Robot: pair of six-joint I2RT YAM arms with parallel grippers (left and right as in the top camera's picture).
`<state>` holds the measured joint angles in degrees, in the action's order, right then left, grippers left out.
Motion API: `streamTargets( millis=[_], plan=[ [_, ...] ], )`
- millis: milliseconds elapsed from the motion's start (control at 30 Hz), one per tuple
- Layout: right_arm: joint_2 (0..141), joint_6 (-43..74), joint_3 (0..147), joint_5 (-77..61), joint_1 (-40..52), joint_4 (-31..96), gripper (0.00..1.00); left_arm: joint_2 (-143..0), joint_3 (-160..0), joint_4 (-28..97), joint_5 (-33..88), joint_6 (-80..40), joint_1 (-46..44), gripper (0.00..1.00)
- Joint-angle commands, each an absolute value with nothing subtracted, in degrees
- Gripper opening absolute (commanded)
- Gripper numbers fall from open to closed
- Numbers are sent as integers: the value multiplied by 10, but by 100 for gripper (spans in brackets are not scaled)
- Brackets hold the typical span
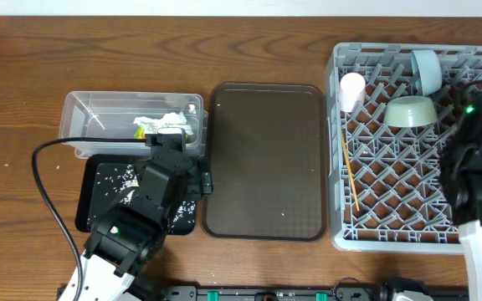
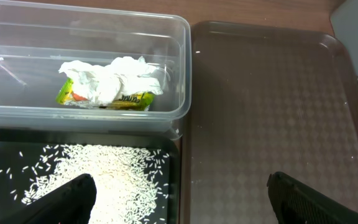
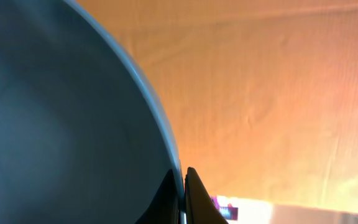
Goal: Sort waste into correct bins and load items into the dishwasher rack
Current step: 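Lift the teal plate off the brown tray and carry it right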
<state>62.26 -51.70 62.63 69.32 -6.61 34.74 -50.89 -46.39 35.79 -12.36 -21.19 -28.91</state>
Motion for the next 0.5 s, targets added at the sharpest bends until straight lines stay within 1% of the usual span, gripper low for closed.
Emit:
streamTargets(
  millis=[0,300,400,467],
  plan=[
    [645,-576,638,720,-100,331,1,-509,-475,358,-124,-217,-287,91],
    [723,-713,638,755,-173,188,1,-509,-475,358,-124,-217,-287,91],
    [735,-715,638,771,-183,187,1,-509,-475,358,-124,-217,-287,91],
    [738,-685,638,778,-184,186,1,-509,-475,358,-124,-217,-287,91]
  ],
)
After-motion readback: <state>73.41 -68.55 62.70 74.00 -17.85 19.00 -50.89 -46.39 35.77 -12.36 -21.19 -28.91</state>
